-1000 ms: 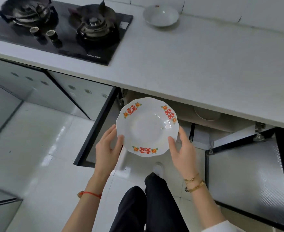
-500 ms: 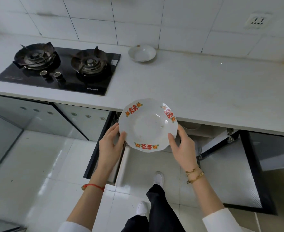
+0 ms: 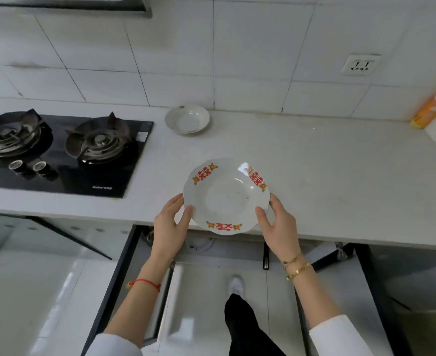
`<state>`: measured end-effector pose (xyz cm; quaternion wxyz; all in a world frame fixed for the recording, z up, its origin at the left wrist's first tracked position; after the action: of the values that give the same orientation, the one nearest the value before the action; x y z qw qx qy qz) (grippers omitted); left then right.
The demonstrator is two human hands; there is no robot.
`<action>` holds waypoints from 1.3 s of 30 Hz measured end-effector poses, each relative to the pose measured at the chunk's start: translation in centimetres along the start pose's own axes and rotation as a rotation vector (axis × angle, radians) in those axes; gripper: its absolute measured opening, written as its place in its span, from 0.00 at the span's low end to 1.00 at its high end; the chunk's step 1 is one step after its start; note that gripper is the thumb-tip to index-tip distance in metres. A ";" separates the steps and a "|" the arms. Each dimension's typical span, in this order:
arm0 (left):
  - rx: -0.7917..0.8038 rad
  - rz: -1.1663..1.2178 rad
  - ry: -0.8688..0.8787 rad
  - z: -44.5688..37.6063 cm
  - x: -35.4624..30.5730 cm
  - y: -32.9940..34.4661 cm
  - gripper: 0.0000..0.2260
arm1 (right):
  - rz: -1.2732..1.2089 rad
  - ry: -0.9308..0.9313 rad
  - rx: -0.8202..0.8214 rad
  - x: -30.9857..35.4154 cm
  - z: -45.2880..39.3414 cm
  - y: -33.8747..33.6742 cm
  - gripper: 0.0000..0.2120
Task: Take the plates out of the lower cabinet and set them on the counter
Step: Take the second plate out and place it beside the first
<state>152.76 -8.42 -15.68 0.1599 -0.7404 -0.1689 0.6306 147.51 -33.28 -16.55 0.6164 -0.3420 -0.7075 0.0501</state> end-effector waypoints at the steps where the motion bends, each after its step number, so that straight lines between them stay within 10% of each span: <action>1: -0.002 -0.006 0.000 -1.5 -0.2 1.0 0.14 | 0.006 -0.004 0.001 -0.5 -1.8 -0.1 0.18; 39: 0.084 -0.160 -0.288 -39.3 8.7 22.3 0.15 | 0.064 0.116 0.231 -19.6 -42.2 11.6 0.19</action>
<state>193.97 -25.32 -27.31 0.2147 -0.6194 -0.2222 0.7217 190.77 -49.90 -28.80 0.6897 -0.2932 -0.6489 0.1312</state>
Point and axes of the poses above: each hand's wrist, its own z-axis away from the middle knuckle, its own y-axis out of the palm, x = y × z, the point moved 5 cm from there along -z, towards the middle knuckle, and after that the axes turned 5 degrees about -x, right-handed, at the moved point
